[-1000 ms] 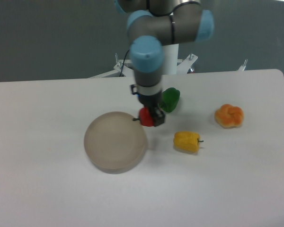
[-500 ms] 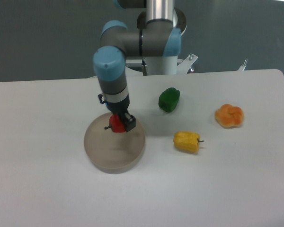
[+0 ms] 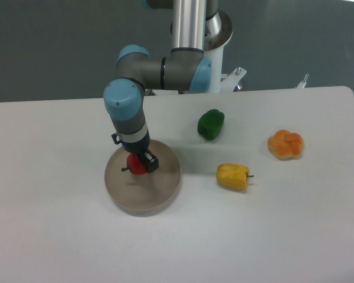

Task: Place the red pepper on the plate
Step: 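Lower the red pepper onto the plate center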

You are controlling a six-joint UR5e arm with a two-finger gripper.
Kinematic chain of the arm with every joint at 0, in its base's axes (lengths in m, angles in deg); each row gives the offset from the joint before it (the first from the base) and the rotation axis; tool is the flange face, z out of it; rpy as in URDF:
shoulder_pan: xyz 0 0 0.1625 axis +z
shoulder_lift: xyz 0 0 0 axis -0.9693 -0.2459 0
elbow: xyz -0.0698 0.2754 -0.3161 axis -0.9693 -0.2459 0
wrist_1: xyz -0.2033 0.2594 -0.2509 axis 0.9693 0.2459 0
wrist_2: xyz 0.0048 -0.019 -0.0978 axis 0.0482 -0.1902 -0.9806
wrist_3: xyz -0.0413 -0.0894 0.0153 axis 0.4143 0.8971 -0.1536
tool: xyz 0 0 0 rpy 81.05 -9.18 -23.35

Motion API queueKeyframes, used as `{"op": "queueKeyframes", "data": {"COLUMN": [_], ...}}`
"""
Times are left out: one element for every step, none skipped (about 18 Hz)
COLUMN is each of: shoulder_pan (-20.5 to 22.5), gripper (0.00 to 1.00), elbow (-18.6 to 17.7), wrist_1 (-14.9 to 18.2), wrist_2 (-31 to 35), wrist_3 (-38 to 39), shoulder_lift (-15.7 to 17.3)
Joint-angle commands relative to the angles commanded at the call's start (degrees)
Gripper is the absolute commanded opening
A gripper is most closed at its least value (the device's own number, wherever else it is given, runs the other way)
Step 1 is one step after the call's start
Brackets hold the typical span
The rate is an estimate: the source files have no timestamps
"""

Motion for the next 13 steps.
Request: {"op": "queueKeyframes", "data": {"shoulder_pan": [0.00, 0.00, 0.00, -0.09, -0.09, -0.09, 0.00, 0.00, -0.09, 0.00, 0.00, 0.00, -0.09], "gripper": [0.46, 0.46, 0.46, 0.46, 0.46, 0.46, 0.47, 0.47, 0.47, 0.47, 0.47, 0.47, 0.47], "elbow": [0.00, 0.09, 0.09, 0.09, 0.35, 0.53, 0.61, 0.62, 0.53, 0.53, 0.53, 0.53, 0.61], "wrist_1": [-0.88, -1.76, -2.37, -2.73, -2.73, -2.73, -2.64, -2.64, -2.64, -2.64, -2.64, -2.64, -2.64], "wrist_2": [-0.18, -0.26, -0.27, -0.27, -0.27, -0.27, -0.27, -0.27, -0.27, -0.18, -0.26, -0.27, -0.27], "wrist_3": [0.79, 2.01, 2.98, 2.99, 3.08, 2.91, 2.73, 2.82, 2.82, 2.82, 2.73, 2.82, 2.73], "shoulder_lift": [-0.44, -0.62, -1.05, -1.41, -1.67, -1.76, -1.76, -1.76, -1.94, -2.11, -2.11, -2.29, -2.29]}}
